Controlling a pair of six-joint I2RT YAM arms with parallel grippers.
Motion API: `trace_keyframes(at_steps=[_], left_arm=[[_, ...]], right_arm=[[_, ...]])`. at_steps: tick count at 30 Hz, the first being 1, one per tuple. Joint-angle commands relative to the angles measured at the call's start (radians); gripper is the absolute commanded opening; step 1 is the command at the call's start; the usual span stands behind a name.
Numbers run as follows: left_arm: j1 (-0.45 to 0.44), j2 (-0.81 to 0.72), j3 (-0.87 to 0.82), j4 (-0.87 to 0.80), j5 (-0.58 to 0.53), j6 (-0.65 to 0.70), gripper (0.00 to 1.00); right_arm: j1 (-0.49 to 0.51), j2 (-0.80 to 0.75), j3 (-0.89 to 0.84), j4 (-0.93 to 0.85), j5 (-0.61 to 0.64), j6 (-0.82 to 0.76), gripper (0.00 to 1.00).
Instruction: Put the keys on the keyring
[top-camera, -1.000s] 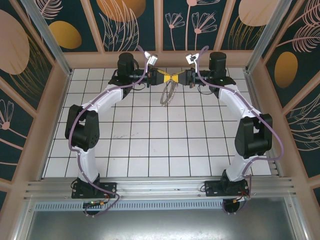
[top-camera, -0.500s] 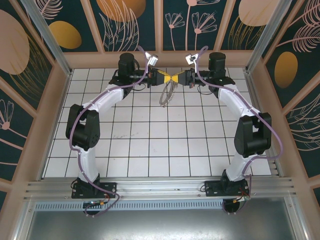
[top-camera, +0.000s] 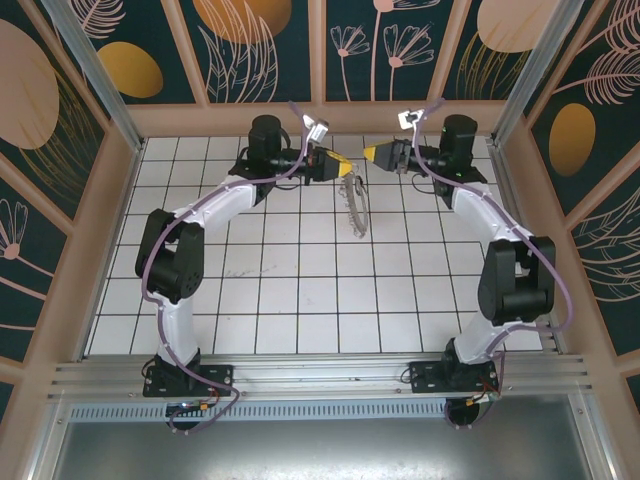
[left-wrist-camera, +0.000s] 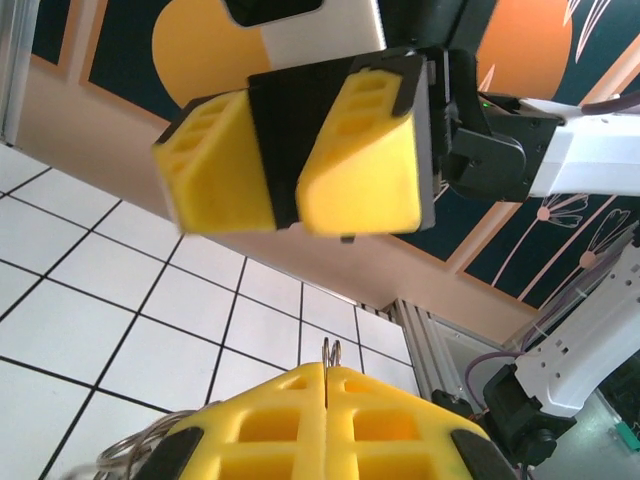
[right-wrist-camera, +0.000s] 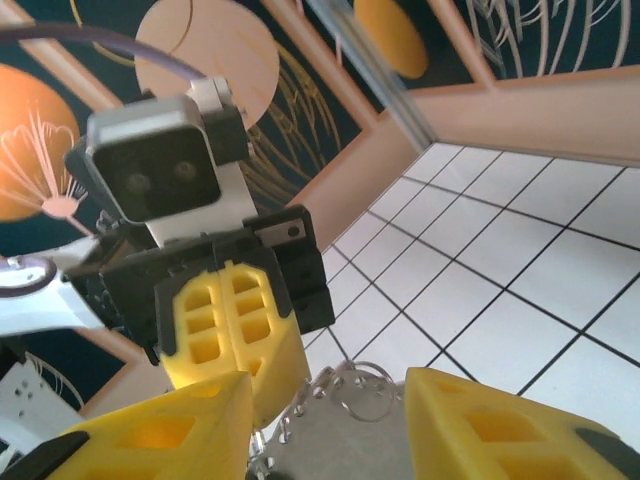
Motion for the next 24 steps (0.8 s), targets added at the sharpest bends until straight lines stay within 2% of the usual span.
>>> trace_keyframes(at_steps=[1, 9, 15, 18, 24], left_arm=[[0.007, -0.047, -0.023, 0.147, -0.013, -0.065, 0.0], [0.007, -0.081, -0.11, 0.354, -0.073, -0.212, 0.0], [0.008, -0.103, -0.169, 0.493, -0.127, -0.323, 0.0], [0.007, -0.106, -0.179, 0.515, -0.146, -0.356, 0.0], [0.007, -0.107, -0.206, 0.578, -0.186, -0.433, 0.0]], right_arm=[[0.01, -0.089, -0.081, 0.219, 0.047, 0.126, 0.44], [0.036, -0.137, -0.306, 0.618, 0.25, 0.376, 0.47], [0.098, -0.091, -0.34, 0.784, 0.306, 0.439, 0.47], [0.124, -0.072, -0.354, 0.871, 0.327, 0.473, 0.55], [0.16, -0.045, -0.364, 0.943, 0.355, 0.504, 0.55]])
